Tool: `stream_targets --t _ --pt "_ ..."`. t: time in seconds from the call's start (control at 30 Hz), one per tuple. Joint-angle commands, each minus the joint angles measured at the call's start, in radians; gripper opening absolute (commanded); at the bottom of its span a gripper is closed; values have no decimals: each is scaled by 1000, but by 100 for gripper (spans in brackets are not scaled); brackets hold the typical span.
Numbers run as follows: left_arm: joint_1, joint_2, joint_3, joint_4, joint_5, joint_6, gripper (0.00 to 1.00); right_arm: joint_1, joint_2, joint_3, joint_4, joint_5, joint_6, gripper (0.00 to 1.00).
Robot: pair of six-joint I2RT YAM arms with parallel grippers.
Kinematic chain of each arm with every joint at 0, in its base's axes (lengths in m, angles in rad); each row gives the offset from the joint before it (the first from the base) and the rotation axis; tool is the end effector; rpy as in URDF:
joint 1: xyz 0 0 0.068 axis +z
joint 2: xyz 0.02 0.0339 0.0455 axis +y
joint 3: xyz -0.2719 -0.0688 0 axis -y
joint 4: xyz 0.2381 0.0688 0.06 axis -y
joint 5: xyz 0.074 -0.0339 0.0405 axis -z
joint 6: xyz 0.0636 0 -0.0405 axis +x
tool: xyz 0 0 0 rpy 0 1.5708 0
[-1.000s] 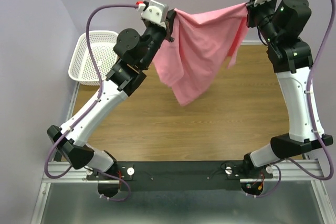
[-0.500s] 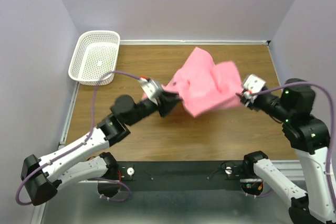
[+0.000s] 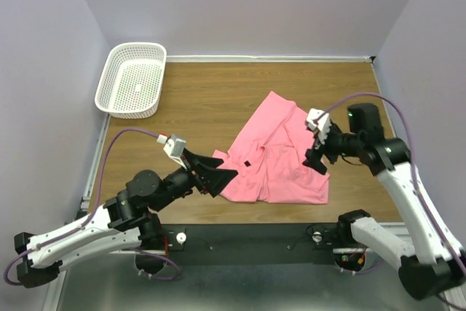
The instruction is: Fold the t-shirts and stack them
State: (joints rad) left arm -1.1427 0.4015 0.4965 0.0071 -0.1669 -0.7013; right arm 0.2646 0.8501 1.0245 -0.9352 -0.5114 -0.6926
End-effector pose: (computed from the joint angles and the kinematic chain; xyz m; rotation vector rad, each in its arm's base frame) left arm 0.0665 -0.1203 0.3160 0.2083 1.6146 -1.3488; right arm 0.1448 0.0715 0.3289 -1.2471 1.8618 0.3661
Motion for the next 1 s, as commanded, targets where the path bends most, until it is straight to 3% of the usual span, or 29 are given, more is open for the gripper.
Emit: stream_targets --t 0.0,0.13,0.27,0.4,0.7,0.97 --pt "3 123 -12 -81 -186 -109 95 -1 245 -49 121 -225 113 97" --pt "64 363 36 -73 -166 -113 95 1 484 3 141 -338 79 88" --pt "268 505 21 19 -40 -34 85 25 628 80 183 -315 45 87" --pt "391 589 -1 86 71 57 80 93 751 129 251 -216 62 86" --pt "425 839 73 71 239 186 67 165 1007 278 309 -92 79 82" --pt "426 927 105 77 185 206 57 199 1084 315 331 -19 133 70"
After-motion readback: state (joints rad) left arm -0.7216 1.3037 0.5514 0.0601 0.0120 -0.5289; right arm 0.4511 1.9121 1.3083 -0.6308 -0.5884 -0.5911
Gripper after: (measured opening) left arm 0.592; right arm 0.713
